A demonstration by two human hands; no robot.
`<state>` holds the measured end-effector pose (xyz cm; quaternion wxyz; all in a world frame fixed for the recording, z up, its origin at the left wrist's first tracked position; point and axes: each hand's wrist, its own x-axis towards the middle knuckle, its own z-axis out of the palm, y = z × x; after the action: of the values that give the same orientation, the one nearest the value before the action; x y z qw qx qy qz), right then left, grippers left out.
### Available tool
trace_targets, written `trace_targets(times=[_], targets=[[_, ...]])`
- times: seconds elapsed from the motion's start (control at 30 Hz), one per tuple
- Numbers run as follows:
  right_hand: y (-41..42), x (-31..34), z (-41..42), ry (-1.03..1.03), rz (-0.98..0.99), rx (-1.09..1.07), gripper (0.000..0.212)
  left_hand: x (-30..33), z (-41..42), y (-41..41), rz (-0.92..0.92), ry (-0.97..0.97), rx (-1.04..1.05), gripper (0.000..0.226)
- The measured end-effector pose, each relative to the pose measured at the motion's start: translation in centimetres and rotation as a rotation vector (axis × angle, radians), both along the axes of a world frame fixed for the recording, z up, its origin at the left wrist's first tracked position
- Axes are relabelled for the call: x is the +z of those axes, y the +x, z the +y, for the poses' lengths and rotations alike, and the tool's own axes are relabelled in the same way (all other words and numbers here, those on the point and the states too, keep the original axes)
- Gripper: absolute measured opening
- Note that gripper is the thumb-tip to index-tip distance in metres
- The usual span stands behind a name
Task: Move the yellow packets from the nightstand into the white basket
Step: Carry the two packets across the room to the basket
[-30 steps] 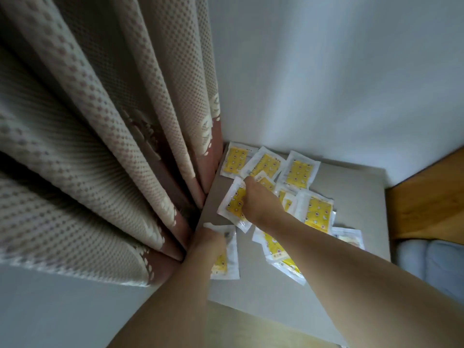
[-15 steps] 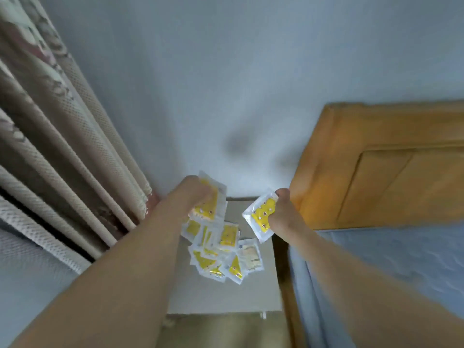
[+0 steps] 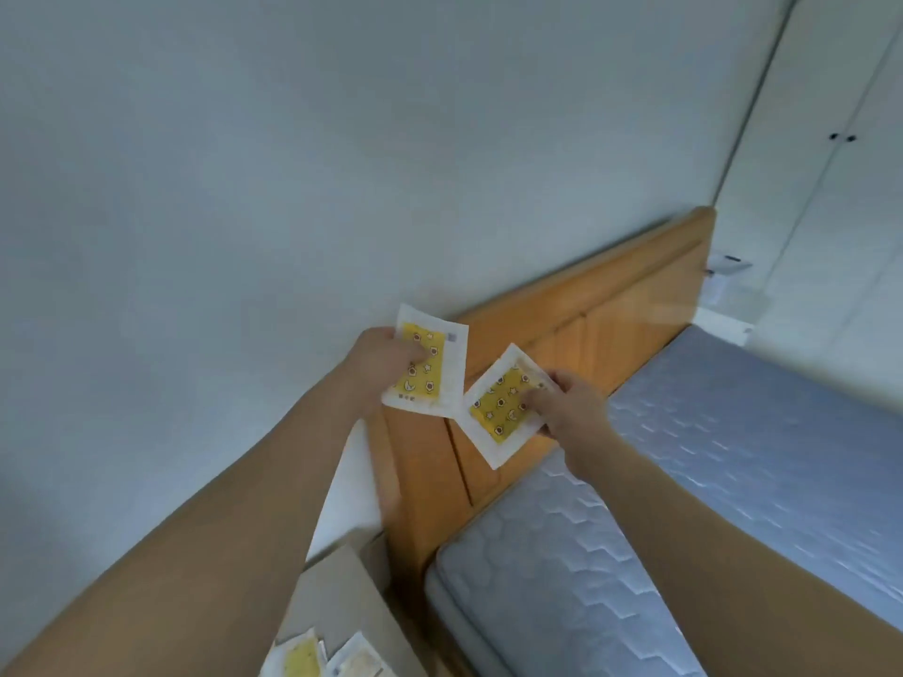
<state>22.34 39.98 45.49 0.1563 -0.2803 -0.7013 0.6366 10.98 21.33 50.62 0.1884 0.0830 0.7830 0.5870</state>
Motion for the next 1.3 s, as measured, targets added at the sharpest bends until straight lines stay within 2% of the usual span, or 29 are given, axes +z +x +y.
trace_targets(times=[0.17, 0.27, 0.37, 0.47, 0.63, 0.87, 1.0, 1.1, 1.3], targets=[[8.2, 3.5, 5.8, -0.06, 0.085, -0.288, 0.018, 3.3, 9.5, 4.3, 0.027, 0.021, -0.296, 0.016], [16.5, 5.8, 8.9, -0.05, 0.166, -0.433, 0.018, 5.1, 15.7, 9.9, 0.053, 0.009, -0.474, 0.017], [26.3, 7.9, 12.2, -0.054, 0.265, -0.567, 0.01, 6.9, 22.0, 17.5, 0.072, 0.011, -0.62, 0.012], [37.7, 9.1, 15.0, -0.046, 0.343, -0.736, 0.007, 8.3, 28.4, 27.7, 0.066, 0.052, -0.754, 0.015], [59.3, 10.0, 18.0, -0.043, 0.418, -1.077, 0.006, 8.4, 36.7, 49.3, -0.02, 0.134, -1.052, 0.025], [88.1, 10.5, 17.7, 0.039, 0.324, -1.433, 0.02, 9.2, 42.2, 78.5, -0.027, 0.195, -1.411, 0.02], [100.5, 10.9, 17.0, 0.078, 0.292, -1.596, 0.013, 10.0, 44.8, 91.9, 0.007, 0.252, -1.552, 0.02], [108.7, 10.6, 17.2, 0.096, 0.3, -1.694, 0.023, 9.2, 46.9, 100.6, 0.051, 0.258, -1.603, 0.019], [124.2, 9.3, 20.3, 0.118, 0.321, -1.792, 0.021, 7.6, 53.5, 116.9, 0.032, 0.308, -1.713, 0.016]])
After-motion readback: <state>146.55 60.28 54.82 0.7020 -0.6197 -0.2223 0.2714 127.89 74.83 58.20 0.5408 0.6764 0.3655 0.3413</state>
